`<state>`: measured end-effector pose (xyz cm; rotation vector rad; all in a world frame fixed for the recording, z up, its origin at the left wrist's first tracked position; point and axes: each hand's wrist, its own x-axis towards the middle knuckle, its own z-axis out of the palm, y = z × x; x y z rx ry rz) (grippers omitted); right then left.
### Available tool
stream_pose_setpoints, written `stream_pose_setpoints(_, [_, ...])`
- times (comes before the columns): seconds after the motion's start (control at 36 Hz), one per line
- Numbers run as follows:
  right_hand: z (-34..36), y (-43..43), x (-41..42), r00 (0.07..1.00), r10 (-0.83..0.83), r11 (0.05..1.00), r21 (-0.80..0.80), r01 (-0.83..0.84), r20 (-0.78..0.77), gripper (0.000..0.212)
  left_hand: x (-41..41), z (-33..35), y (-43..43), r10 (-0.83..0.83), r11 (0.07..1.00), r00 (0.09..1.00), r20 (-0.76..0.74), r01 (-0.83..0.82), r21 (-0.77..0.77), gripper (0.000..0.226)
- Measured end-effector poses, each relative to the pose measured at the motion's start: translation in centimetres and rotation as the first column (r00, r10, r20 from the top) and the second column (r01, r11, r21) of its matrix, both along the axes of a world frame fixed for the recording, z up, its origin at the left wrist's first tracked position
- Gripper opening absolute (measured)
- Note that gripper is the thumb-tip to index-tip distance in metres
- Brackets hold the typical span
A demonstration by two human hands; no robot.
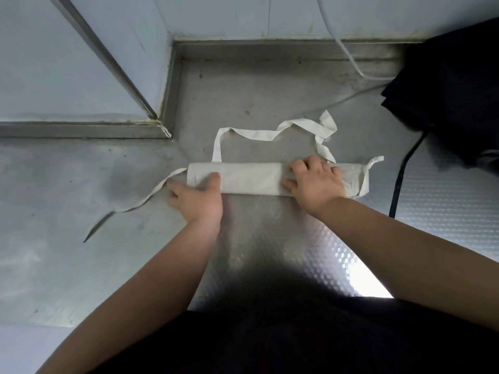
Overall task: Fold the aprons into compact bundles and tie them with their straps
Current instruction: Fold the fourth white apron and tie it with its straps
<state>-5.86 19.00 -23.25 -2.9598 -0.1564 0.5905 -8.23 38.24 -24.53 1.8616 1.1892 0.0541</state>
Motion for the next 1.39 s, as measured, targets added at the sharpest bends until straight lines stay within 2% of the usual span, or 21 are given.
stream_pose_setpoints(0.08, [0.2,0.0,0.2,1.000,-0.007,1.000,0.009,0.007,-0.011,0.044,1.7,0.8,0.0,0.199,0.953,0.979,0.032,-0.186,-0.239,0.086])
stream_pose_setpoints(0.14, [0.2,0.1,0.2,1.000,-0.019,1.000,0.019,0.019,-0.018,0.043,2.2,1.3,0.2,0.181,0.914,0.983,0.036,-0.155,-0.374,0.076])
stream_pose_setpoints(0.19, [0.2,0.0,0.2,0.999,-0.025,0.999,0.022,0.026,-0.021,0.043,2.4,1.2,0.0,0.155,0.899,0.987,0.034,-0.127,-0.418,0.064])
stream_pose_setpoints(0.25, [0.1,0.0,0.2,1.000,-0.023,0.999,0.024,0.023,-0.017,0.042,2.0,1.7,-0.7,0.155,0.956,0.973,0.170,-0.105,-0.273,0.050])
stream_pose_setpoints(0.31, [0.1,0.0,0.2,1.000,-0.017,1.000,0.021,0.017,-0.017,0.043,1.5,2.1,-1.3,-0.101,0.995,0.938,0.331,0.088,0.054,0.047])
stream_pose_setpoints(0.33, [0.0,0.0,0.2,1.000,-0.015,1.000,0.021,0.016,-0.018,0.043,1.2,2.0,-1.4,-0.272,0.955,0.902,0.334,0.209,0.211,0.046])
stream_pose_setpoints(0.42, [0.1,-0.1,0.2,1.000,-0.019,0.999,0.030,0.020,-0.022,0.043,0.4,1.2,-1.9,-0.701,0.666,0.677,0.225,0.509,0.545,0.040])
stream_pose_setpoints(0.47, [0.1,-0.1,0.2,1.000,-0.021,0.999,0.035,0.022,-0.021,0.043,0.0,0.7,-2.0,-0.846,0.459,0.510,0.156,0.549,0.698,0.030])
stream_pose_setpoints(0.5, [0.1,0.0,0.2,1.000,-0.019,0.999,0.034,0.020,-0.018,0.043,-0.2,0.5,-2.0,-0.881,0.389,0.452,0.138,0.529,0.755,0.028])
stream_pose_setpoints(0.56, [0.0,0.0,0.2,1.000,-0.022,0.999,0.036,0.022,-0.011,0.043,-0.3,0.0,-1.9,-0.934,0.282,0.335,0.122,0.487,0.827,0.024])
stream_pose_setpoints(0.61, [0.0,-0.1,0.2,1.000,-0.013,0.999,0.038,0.013,-0.005,0.041,-0.6,-0.6,-2.1,-0.963,0.182,0.260,0.066,0.453,0.873,0.021])
stream_pose_setpoints(0.69, [0.1,-0.2,0.2,1.000,-0.016,0.998,0.058,0.017,-0.008,0.041,-0.8,-1.7,-2.1,-0.952,0.052,0.286,-0.110,0.507,0.861,0.026])
stream_pose_setpoints(0.81, [0.4,-0.2,0.1,1.000,-0.020,0.996,0.084,0.020,-0.001,0.044,-0.5,-1.9,-2.0,-0.916,0.012,0.327,-0.235,0.606,0.795,0.041])
stream_pose_setpoints(0.92, [0.5,-1.3,-0.4,1.000,-0.017,0.987,0.157,0.014,0.017,0.047,-0.1,-2.2,-1.0,-0.935,-0.031,0.256,-0.245,0.630,0.776,0.038])
stream_pose_setpoints(0.97, [0.5,-1.9,-1.1,0.989,-0.093,0.983,0.169,0.073,0.116,0.051,-0.1,-2.1,-0.7,-0.937,-0.036,0.246,-0.247,0.636,0.771,0.038])
stream_pose_setpoints(1.03, [0.5,-2.3,-2.1,0.929,-0.260,0.961,0.160,0.224,0.263,0.057,-0.1,-2.0,-0.6,-0.942,-0.036,0.236,-0.239,0.635,0.771,0.037])
stream_pose_setpoints(1.06, [0.5,-2.6,-2.6,0.881,-0.360,0.932,0.156,0.326,0.306,0.063,-0.1,-2.0,-0.6,-0.947,-0.041,0.219,-0.233,0.638,0.769,0.037])
stream_pose_setpoints(1.11, [0.4,-2.9,-3.3,0.777,-0.563,0.826,0.160,0.540,0.281,0.081,-0.1,-2.2,-0.3,-0.960,-0.053,0.180,-0.216,0.639,0.768,0.035])
stream_pose_setpoints(1.19, [0.6,-2.9,-3.6,0.553,-0.829,0.550,0.292,0.782,0.082,0.108,-0.2,-2.2,-0.3,-0.965,0.013,0.206,-0.162,0.655,0.755,0.032])
stream_pose_setpoints(1.31, [0.6,-3.2,-2.8,0.306,-0.940,0.196,0.490,0.850,-0.154,0.102,-0.3,-1.7,-0.3,-0.974,0.075,0.210,-0.090,0.665,0.743,0.033])
stream_pose_setpoints(1.39, [1.1,-3.9,-2.1,0.125,-0.913,-0.137,0.579,0.804,-0.389,0.095,0.0,-1.6,-0.1,-0.976,0.075,0.200,-0.083,0.670,0.738,0.033])
